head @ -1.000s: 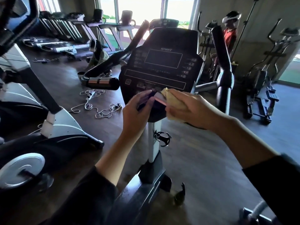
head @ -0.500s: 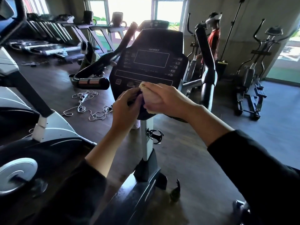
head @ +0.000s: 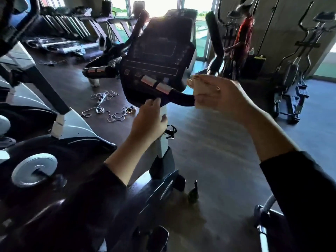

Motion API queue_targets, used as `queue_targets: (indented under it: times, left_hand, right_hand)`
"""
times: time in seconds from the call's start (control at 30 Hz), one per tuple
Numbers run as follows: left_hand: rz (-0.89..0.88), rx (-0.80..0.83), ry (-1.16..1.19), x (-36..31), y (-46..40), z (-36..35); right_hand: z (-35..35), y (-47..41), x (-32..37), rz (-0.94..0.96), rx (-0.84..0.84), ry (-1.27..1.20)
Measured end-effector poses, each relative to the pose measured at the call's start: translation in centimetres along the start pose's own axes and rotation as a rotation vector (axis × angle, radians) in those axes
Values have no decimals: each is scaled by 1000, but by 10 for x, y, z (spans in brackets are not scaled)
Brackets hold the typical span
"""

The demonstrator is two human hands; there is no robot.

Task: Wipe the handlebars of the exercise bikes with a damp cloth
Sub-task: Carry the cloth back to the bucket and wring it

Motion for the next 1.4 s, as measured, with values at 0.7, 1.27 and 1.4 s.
queue_targets:
  times: [0.7,1.27,1.4]
  left_hand:
    - [-107,785,-386,-24,109,-258]
    - [-334,986,-364,-113,13,-404]
    - [-330,998,-352,-159,-38,-449]
  right_hand:
    - [-185,242,-207,-674,-766,-1051]
    - [-141,261,-338,-846,-1018,-1126]
    - [-94,254,-403,-873,-997,-1135]
Point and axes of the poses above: each hand's wrist, its own y-axis away from the middle knuckle, its own z-axis out of the back of the hand, x = y × z, the point moved 7 cm from there along -y, towards the middle knuckle, and after that the axes turned 13 degrees about x, right-handed, at the moved point
